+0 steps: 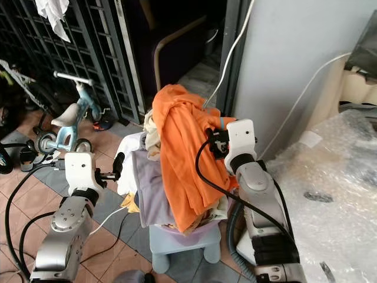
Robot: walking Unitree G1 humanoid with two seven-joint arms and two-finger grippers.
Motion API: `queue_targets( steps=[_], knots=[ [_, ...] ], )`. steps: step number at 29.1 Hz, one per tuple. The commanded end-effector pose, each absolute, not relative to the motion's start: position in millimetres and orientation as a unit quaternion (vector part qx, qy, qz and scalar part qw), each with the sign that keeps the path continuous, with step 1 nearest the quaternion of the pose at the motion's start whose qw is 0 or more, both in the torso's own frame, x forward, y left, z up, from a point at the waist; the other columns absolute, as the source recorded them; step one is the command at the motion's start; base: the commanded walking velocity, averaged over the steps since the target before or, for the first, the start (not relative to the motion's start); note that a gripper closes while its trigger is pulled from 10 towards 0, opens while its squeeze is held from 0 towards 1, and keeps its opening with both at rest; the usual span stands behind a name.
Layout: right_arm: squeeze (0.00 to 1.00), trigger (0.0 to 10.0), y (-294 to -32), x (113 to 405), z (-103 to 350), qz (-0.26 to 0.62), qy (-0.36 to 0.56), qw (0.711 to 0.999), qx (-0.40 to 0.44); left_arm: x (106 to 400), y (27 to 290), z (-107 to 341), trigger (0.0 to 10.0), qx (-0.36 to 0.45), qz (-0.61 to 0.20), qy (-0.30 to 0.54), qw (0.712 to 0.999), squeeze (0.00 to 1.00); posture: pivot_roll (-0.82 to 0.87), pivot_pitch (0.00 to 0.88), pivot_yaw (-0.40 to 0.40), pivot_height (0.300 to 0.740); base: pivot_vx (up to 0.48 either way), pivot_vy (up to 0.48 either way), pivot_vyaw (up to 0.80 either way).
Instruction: Clothes washing
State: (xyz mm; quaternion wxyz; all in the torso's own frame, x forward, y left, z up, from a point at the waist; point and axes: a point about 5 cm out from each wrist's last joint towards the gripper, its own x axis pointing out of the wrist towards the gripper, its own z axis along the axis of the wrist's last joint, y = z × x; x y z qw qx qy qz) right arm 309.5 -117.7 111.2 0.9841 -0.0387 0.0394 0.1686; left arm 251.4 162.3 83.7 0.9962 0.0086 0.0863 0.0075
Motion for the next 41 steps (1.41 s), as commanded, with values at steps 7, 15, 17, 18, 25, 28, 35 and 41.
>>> queue_targets(
  steps=[7,15,17,18,25,28,35,41],
  knots=[
    [0.0,0.0,-100.4,323.9,98.7,0.243,0.099,0.964,-0.041,254.7,157.2,91.0,10.0,0.014,0.015,0.074,0.997,0.0,-0.01,0.0,-0.008,0.74,0.0,0.0,0.0],
    [0.0,0.0,-90.0,330.0,98.6,0.285,0.105,0.951,-0.05,254.9,157.6,89.3,10.0,0.016,0.019,0.076,0.997,0.0,0.0,0.0,-0.022,0.74,0.0,0.0,0.0],
    [0.0,0.0,-89.1,329.6,96.3,0.286,0.11,0.951,-0.051,255.2,157.5,89.2,10.0,0.016,0.018,0.077,0.997,0.0,0.0,0.0,-0.02,0.74,0.0,0.0,0.0],
    [0.0,0.0,-89.0,329.1,94.2,0.282,0.114,0.951,-0.051,255.4,157.5,89.2,10.0,0.016,0.017,0.078,0.997,0.0,0.0,0.0,-0.018,0.74,0.0,0.0,0.0],
    [0.0,0.0,-90.4,327.1,89.2,0.26,0.113,0.958,-0.038,256.4,156.2,89.4,10.0,0.025,0.015,0.079,0.996,0.0,-0.01,0.0,-0.014,0.74,0.0,0.0,0.0],
    [0.0,0.0,-94.7,324.7,85.4,0.236,0.109,0.965,-0.022,256.0,151.5,88.4,10.0,0.027,0.004,0.08,0.996,0.0,-0.02,0.0,-0.03,0.74,0.0,0.0,0.0],
    [0.0,0.0,-110.6,315.7,72.5,0.191,0.113,0.975,-0.005,253.9,152.0,82.6,10.0,0.023,0.012,0.086,0.996,0.0,0.01,0.0,-0.041,0.74,0.0,0.0,0.0],
    [0.0,0.0,-116.0,313.2,86.0,0.188,0.08,0.979,0.016,258.4,153.5,86.3,10.0,0.025,0.009,0.08,0.996,0.0,-0.02,0.0,0.003,0.74,0.0,0.0,0.0]
  ],
)
